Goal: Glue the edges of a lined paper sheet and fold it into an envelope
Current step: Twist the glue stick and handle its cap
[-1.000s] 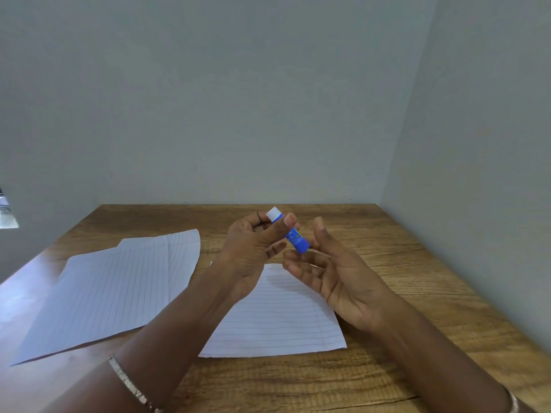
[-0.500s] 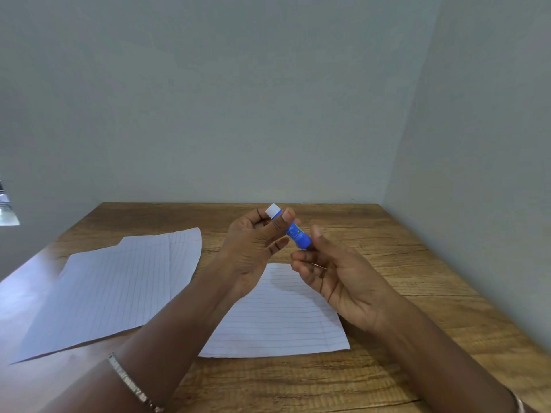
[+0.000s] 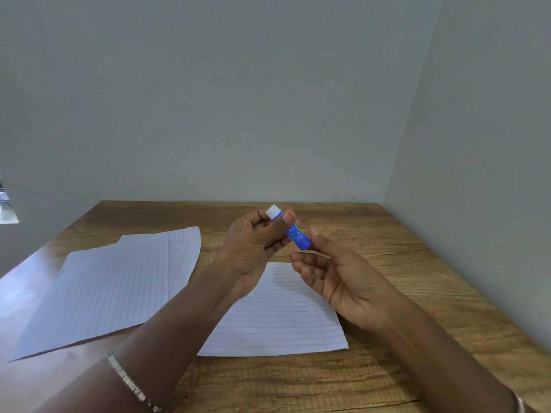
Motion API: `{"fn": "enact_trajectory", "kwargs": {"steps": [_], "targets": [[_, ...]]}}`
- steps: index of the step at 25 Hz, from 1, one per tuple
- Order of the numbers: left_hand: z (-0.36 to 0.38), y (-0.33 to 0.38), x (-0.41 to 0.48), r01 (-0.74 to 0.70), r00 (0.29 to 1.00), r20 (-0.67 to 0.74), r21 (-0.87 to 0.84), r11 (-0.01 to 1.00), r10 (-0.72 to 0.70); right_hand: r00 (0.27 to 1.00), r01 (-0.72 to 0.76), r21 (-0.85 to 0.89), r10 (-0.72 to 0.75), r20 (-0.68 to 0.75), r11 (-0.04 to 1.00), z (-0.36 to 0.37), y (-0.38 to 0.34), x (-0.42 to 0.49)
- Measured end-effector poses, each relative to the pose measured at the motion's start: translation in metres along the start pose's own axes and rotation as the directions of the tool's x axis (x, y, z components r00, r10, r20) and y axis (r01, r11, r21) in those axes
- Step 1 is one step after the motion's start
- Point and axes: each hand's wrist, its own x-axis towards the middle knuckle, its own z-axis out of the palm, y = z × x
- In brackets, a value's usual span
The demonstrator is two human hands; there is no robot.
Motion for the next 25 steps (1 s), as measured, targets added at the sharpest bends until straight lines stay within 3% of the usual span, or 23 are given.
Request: {"fn": "enact_trajectory", "kwargs": {"steps": [6, 10, 14, 20, 25], "targets": [[0.0018, -0.0032, -0.0017, 0.011, 1.000, -0.003, -0.014, 1.000, -0.012, 0.994, 0.102, -0.008, -0.101, 0.040, 0.995, -0.0042, 0.0008, 0.0012], [0.0002, -0.0036, -0.0003, 0.008, 1.000, -0.024, 0.001, 1.000, -0.008, 0.999, -0.018, 0.121, 0.014, 0.029, 0.993, -0.0063, -0.0039, -0.0002], [-0.0019, -0.0029, 0.0003, 0.007, 1.000, -0.011, -0.013, 1.000, -0.007, 0.996, -0.087, 0.041, 0.087, 0.000, 0.995, -0.0054, -0.0041, -0.0001], [0.0022, -0.0040, -0.0015, 0.015, 1.000, -0.005, -0.001, 1.000, -0.015, 0.996, 0.072, -0.019, -0.071, 0.046, 0.997, -0.0069, -0.0022, 0.0001], [0.0023, -0.0032, -0.0014, 0.011, 1.000, -0.010, 0.010, 1.000, -0.010, 0.998, -0.039, -0.025, 0.040, 0.038, 0.999, -0.0051, -0.0048, -0.0015]]}}
